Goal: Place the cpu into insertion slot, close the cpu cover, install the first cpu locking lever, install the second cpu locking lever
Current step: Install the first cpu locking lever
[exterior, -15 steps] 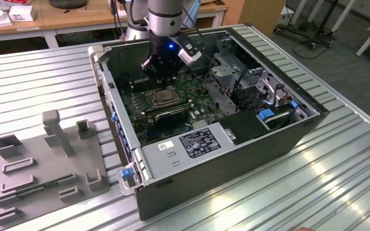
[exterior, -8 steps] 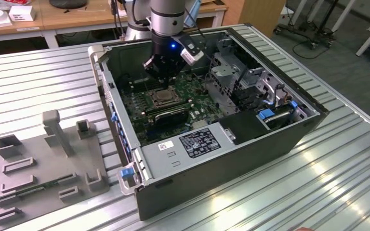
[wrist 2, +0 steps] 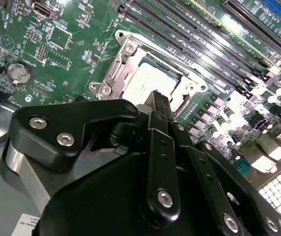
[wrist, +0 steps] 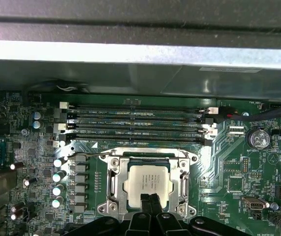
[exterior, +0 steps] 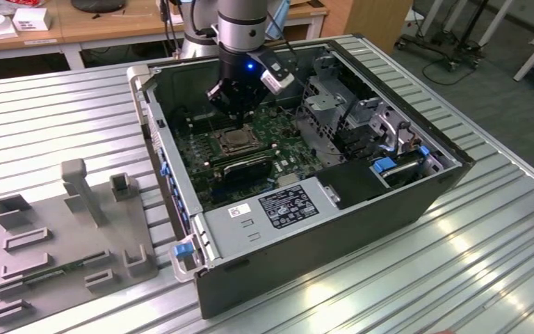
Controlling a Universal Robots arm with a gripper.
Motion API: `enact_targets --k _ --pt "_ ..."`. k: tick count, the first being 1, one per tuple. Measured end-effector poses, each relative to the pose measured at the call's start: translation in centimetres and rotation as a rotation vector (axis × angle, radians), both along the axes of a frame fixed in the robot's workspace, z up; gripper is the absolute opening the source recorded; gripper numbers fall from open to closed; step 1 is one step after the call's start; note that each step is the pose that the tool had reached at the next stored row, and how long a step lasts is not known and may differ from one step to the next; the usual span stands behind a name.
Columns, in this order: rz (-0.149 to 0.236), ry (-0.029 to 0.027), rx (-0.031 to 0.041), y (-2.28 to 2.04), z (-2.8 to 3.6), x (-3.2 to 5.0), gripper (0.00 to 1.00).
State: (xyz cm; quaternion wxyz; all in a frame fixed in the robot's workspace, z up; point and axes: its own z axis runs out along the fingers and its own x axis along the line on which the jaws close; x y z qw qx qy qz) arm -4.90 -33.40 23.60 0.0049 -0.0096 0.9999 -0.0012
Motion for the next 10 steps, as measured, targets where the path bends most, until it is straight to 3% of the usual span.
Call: enact_targets --k 5,10 --pt "0.0 0.0 -0.0001 0.0 0.0 -0.11 0.11" --pt "0.0 -0.0001 -0.0001 0.0 0.0 -0.77 0.11"
